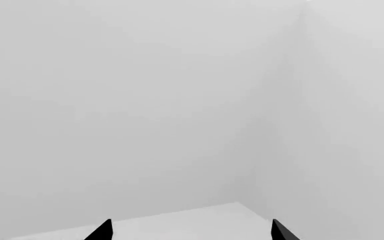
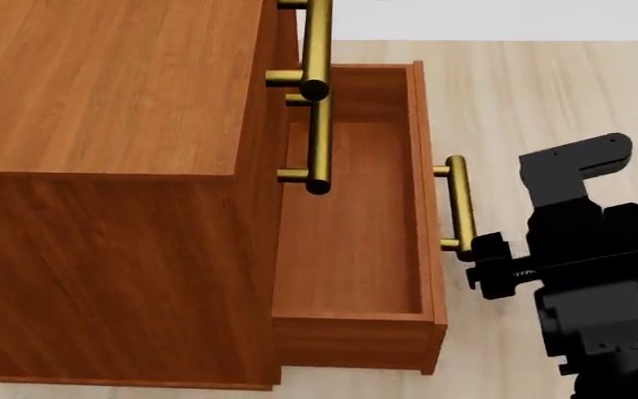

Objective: Close the bottom drawer of the cabinet and open the top drawer.

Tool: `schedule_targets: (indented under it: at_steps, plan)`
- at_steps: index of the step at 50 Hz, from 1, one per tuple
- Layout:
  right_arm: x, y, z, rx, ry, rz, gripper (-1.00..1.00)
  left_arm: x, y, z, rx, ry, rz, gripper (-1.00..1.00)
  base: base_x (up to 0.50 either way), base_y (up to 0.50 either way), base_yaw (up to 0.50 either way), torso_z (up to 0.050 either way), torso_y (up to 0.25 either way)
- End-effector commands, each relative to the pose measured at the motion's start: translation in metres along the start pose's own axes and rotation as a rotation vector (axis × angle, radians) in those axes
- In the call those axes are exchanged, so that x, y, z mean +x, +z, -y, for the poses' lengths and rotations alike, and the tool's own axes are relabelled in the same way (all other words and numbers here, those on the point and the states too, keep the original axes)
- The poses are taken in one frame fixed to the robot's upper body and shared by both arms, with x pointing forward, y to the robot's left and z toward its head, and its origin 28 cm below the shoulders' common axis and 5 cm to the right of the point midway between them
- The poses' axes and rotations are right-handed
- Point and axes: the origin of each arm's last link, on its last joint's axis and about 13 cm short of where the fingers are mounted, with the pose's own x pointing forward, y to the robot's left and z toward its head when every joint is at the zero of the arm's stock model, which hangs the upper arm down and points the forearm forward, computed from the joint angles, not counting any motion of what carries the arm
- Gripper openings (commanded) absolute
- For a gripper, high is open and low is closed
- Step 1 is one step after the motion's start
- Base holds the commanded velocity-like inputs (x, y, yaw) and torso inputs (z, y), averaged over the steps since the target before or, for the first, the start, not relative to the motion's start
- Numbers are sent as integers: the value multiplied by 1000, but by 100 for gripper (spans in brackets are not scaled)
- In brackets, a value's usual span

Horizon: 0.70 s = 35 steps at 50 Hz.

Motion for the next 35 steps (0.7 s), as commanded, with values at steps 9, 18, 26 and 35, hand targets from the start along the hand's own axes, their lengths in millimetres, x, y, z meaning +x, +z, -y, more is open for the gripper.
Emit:
schedule_targets:
  at_steps: [9,18,26,35]
  plan:
    - [-5,11,-36,-82,227,14,100,0,1,0,-6,4,0,100,0,0,0,0,-1]
    - [-5,19,-55,-175,292,37,100,0,0,-1,-11,3,-2,100,0,0,0,0,0]
    - [-2,30,-70,-227,355,78,100,0,1,-1,-13,4,-3,100,0,0,1,0,0]
    - [0,39,-85,-239,430,125,100,0,1,-1,-14,4,-4,100,0,0,1,0,0]
